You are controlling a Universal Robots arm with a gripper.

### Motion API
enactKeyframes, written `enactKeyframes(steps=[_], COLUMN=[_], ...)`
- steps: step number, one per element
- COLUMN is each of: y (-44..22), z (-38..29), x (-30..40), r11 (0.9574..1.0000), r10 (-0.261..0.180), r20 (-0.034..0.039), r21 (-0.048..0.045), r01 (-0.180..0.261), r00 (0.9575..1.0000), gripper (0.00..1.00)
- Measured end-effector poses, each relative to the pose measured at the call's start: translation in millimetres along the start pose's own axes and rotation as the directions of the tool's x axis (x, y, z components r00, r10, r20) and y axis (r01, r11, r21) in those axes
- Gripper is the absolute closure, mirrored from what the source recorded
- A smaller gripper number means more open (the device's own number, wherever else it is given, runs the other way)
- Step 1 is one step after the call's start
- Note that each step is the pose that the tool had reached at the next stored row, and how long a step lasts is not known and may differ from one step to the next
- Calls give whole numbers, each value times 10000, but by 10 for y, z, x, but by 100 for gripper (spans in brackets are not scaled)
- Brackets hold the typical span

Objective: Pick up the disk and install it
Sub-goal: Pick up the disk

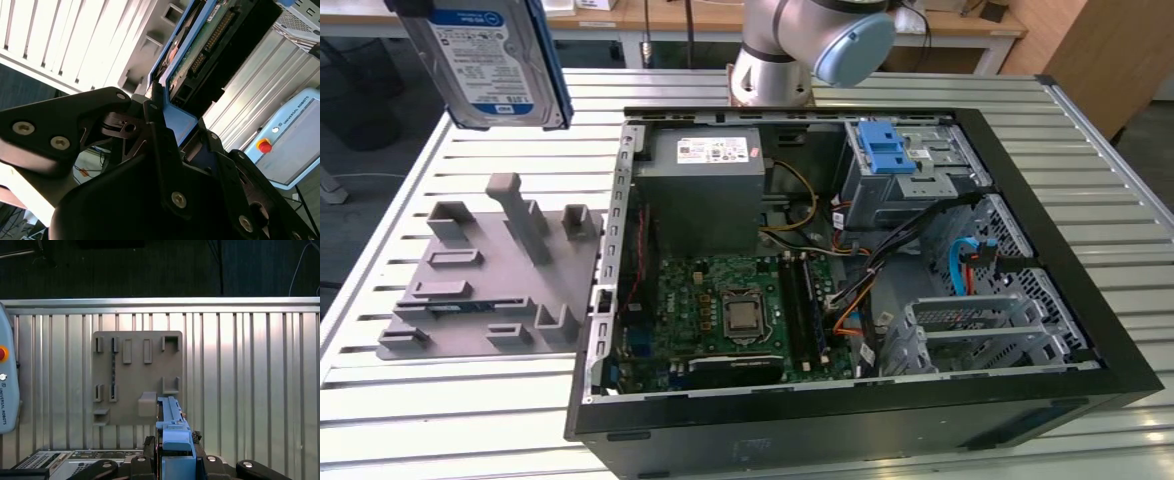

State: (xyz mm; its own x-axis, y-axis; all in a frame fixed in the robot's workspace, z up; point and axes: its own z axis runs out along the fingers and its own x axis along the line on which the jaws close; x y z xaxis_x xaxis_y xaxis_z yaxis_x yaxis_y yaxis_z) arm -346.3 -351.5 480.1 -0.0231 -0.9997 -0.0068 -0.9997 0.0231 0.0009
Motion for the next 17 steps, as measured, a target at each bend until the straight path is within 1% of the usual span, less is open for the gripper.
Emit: enactKeyframes(steps=[8,17], y=[-69,-154], z=[0,0], x=[19,19], r11=[10000,10000], r10=[0,0], r20=[0,0], r21=[-1,0], r01=[0,0], r00=[10000,10000], gripper=[64,64])
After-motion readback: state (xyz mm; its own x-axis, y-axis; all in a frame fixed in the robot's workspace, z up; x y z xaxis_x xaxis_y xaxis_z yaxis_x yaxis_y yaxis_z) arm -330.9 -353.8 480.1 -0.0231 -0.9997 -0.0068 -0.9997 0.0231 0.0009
